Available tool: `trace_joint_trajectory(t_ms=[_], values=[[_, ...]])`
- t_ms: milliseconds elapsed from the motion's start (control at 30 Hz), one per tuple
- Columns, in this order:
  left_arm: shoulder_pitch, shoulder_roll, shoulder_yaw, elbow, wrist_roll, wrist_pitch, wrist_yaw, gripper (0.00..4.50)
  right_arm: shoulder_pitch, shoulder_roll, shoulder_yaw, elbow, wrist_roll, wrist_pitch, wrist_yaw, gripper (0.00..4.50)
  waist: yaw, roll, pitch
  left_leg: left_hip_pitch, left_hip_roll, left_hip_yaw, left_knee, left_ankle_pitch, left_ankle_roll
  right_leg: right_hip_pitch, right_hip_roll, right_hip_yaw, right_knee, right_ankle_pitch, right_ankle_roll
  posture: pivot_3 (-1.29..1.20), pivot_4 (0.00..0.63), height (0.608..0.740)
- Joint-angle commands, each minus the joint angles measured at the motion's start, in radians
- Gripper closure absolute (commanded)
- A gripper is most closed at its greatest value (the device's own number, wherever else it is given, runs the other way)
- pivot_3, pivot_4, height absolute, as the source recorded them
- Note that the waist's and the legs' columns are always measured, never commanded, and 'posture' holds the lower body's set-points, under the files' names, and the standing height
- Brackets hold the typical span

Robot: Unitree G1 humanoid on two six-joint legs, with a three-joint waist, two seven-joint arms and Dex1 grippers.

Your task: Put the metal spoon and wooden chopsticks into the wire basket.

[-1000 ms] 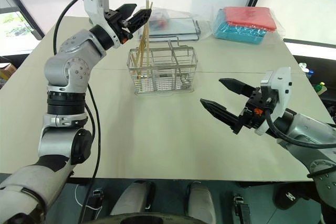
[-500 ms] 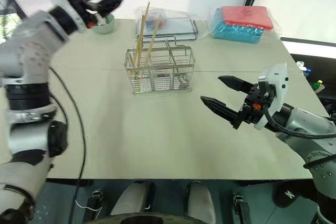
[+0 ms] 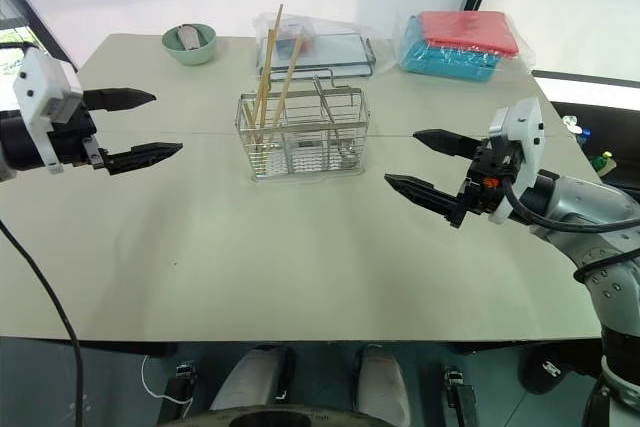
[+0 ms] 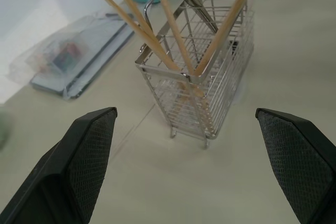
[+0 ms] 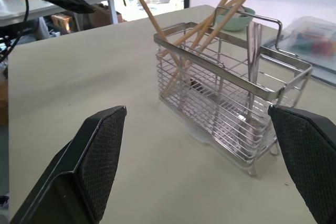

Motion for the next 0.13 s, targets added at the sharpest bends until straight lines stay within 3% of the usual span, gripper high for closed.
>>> trace_joint_trajectory(t_ms=[33, 133], values=[[0.023, 0.037, 0.051, -0.056, -0.028, 0.022, -0.003, 0.03, -0.028, 0.008, 0.001, -0.004, -0.005, -0.015, 0.015, 0.00, -0.001, 0.001, 0.000, 0.000, 0.000, 0.000, 0.000, 0.000, 0.000, 0.000, 0.000, 0.000, 0.000, 0.000, 0.000, 0.00, 0.150, 0.667], [0.036, 0.045, 0.049, -0.063, 0.019, -0.010, 0.037, 0.03, -0.051, 0.019, 0.019, 0.006, -0.009, -0.010, 0.019, 0.00, -0.002, 0.002, 0.001, 0.000, 0.000, 0.000, -0.001, 0.000, 0.000, -0.001, 0.000, 0.000, 0.000, 0.000, 0.000, 0.00, 0.150, 0.667]])
